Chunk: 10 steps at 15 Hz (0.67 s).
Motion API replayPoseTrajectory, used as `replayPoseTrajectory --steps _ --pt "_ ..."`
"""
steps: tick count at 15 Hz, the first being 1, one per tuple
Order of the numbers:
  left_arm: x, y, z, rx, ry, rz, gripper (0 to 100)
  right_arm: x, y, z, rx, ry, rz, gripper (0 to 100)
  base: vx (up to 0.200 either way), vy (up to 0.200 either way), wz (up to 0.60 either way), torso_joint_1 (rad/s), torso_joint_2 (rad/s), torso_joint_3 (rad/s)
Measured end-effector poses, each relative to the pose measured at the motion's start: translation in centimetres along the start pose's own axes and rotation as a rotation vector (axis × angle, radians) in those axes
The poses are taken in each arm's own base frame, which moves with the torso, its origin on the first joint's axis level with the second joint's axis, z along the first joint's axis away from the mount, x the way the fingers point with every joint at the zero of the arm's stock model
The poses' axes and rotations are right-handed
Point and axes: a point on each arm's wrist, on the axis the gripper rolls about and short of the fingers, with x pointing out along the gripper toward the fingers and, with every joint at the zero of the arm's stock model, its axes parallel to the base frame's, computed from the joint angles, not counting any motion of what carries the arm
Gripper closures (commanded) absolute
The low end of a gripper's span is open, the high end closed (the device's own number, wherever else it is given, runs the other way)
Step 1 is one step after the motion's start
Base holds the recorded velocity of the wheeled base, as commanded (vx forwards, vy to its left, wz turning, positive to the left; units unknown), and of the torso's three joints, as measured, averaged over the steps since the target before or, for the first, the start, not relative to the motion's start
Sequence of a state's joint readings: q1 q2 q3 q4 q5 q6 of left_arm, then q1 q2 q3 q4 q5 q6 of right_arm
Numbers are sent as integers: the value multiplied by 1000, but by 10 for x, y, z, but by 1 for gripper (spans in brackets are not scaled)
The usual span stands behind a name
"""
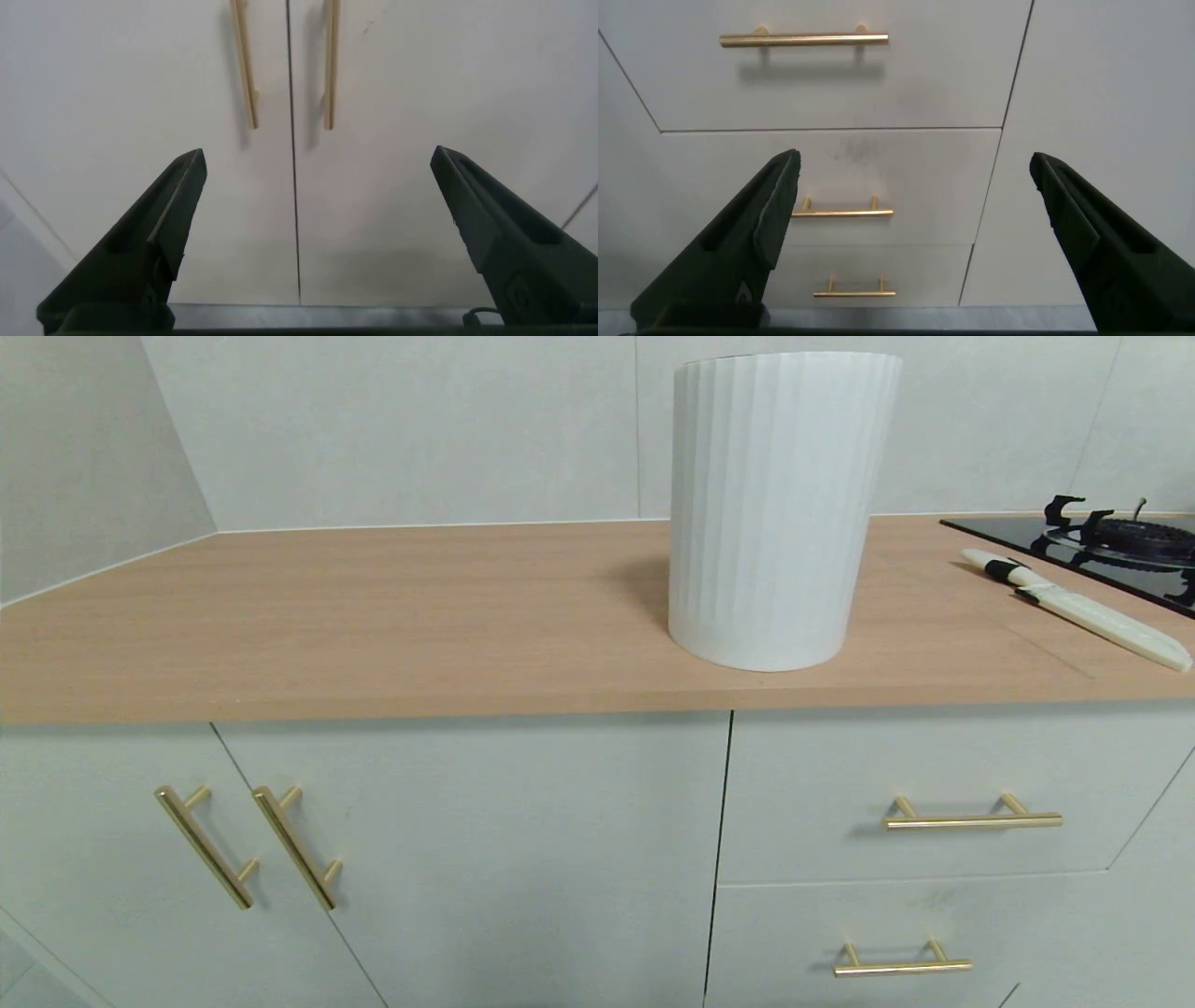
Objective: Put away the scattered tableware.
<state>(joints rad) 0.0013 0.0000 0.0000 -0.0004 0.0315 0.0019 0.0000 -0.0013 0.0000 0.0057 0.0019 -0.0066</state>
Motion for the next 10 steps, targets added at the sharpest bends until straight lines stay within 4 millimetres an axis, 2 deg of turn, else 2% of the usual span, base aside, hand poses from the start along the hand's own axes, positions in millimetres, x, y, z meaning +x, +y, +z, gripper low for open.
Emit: replayPoseTrajectory --steps 3,10 --pt "0 0 0 0 0 0 0 0 0 0 0 0 0 0 0 0 0 0 0 0" --pt "0 0 0 1 -1 0 0 0 0 0 1 0 1 0 0 -200 0 2 3 0"
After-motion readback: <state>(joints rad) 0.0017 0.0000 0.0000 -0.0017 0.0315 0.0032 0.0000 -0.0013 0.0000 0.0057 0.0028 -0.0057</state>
